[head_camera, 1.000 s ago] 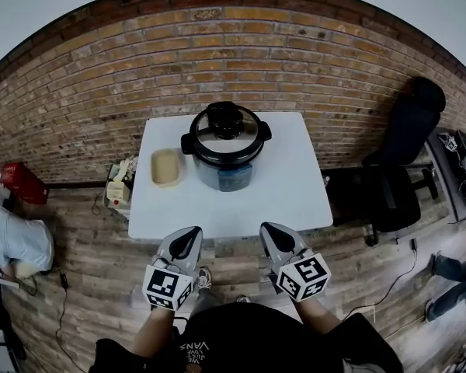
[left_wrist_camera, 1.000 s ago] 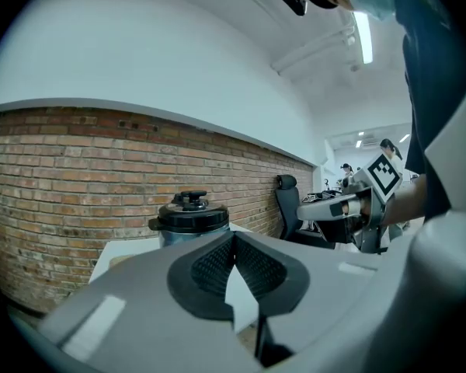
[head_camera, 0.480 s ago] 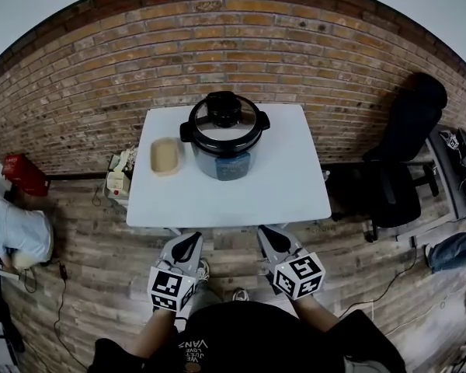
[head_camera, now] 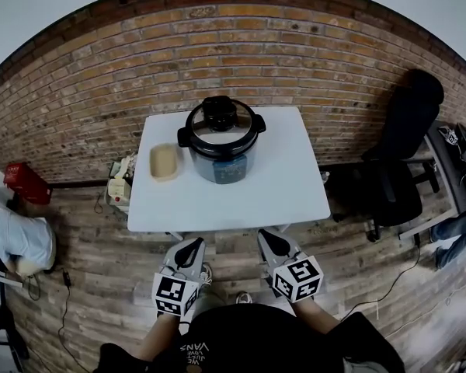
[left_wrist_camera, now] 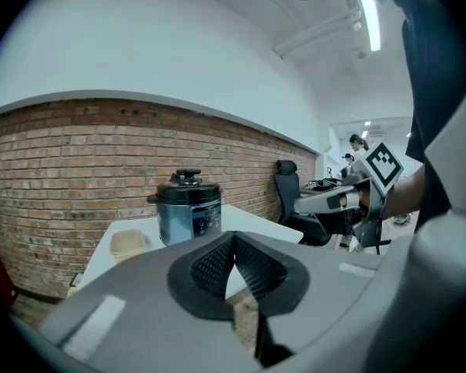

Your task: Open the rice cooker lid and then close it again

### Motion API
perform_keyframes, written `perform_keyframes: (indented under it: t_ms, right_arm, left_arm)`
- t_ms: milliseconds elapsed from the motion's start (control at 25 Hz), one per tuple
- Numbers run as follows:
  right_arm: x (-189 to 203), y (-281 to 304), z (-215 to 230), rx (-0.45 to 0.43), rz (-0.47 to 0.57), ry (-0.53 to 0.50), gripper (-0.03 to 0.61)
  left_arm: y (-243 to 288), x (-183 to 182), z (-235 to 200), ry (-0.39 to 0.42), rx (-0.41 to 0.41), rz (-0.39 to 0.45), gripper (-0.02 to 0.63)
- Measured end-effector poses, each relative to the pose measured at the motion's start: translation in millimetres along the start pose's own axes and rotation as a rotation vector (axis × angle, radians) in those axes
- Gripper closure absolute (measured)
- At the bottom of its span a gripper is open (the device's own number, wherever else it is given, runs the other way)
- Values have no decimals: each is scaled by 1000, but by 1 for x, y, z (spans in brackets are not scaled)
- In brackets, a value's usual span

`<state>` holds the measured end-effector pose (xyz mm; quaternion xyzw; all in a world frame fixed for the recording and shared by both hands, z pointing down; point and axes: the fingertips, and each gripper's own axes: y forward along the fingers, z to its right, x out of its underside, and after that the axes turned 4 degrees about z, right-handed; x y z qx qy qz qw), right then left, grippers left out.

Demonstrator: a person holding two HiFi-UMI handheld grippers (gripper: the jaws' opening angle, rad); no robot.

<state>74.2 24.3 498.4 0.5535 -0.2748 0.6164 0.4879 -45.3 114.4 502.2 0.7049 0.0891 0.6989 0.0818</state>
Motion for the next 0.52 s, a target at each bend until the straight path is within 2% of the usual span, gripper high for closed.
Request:
perform_keyframes:
  t_ms: [520]
  right_arm:
    - [-3, -1, -4, 0, 22, 5, 574]
  left_arm:
    - [-6, -2, -1, 4, -12, 14, 612]
